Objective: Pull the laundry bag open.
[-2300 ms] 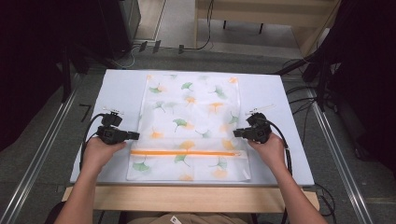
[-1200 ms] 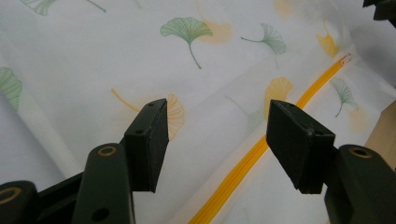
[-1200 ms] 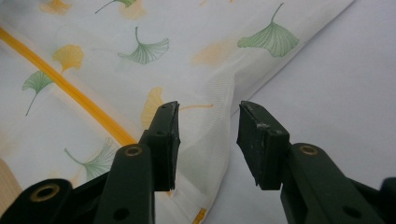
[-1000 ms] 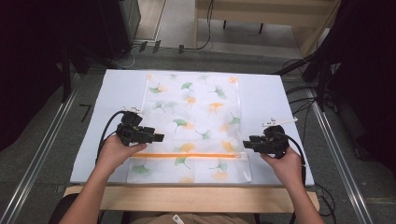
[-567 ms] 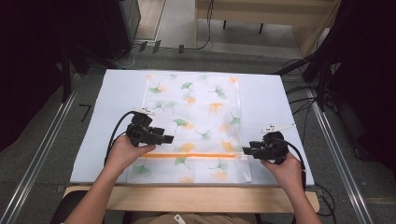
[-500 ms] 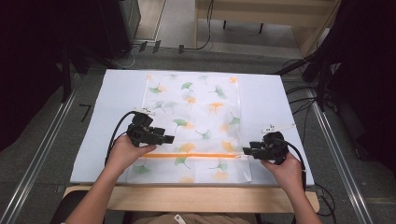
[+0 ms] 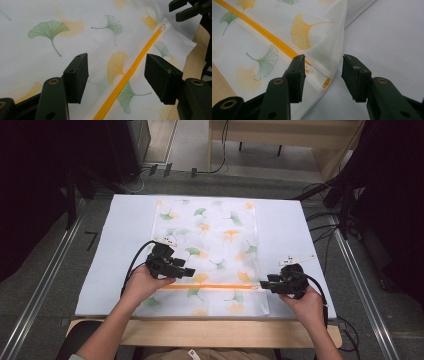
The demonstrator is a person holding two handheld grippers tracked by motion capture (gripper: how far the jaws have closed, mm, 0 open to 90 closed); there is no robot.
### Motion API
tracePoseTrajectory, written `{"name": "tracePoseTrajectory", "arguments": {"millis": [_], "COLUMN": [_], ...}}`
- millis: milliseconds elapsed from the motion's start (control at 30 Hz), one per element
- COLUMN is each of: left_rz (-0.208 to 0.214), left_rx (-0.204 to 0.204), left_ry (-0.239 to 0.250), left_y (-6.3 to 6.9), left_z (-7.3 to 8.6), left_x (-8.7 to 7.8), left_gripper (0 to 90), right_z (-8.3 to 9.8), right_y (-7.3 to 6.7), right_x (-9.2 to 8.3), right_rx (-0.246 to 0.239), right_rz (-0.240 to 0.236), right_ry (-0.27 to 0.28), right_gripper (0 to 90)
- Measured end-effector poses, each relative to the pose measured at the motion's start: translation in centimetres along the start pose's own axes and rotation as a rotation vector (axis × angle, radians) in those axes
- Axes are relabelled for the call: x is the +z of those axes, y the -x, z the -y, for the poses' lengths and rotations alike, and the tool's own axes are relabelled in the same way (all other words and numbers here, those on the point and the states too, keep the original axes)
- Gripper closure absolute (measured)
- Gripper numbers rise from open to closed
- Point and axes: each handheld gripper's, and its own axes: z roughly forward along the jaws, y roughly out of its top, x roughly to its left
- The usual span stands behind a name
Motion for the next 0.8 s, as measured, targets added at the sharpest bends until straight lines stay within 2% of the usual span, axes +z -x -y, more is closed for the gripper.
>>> {"name": "tracePoseTrajectory", "arguments": {"millis": [300, 400, 500, 800], "left_rz": [0.015, 0.021, 0.029, 0.041], "left_rx": [0.032, 0.029, 0.044, 0.069], "left_ry": [0.000, 0.004, -0.005, -0.026], "left_y": [0.9, 1.1, 1.7, 2.5], "left_z": [-0.7, -0.9, -1.2, -1.5], "left_x": [1.1, 1.6, 2.3, 3.5], "left_gripper": [36.9, 36.9, 36.9, 37.0], "right_z": [0.9, 1.0, 1.1, 1.0], "right_y": [0.3, 0.4, 0.2, -0.5], "right_x": [0.1, 0.4, 1.1, 1.6], "right_rx": [0.009, 0.010, 0.002, -0.027], "right_rz": [0.021, 0.022, 0.028, 0.062], "right_ry": [-0.036, -0.046, -0.079, -0.066], "right_gripper": [58.3, 59.3, 60.1, 62.6]}}
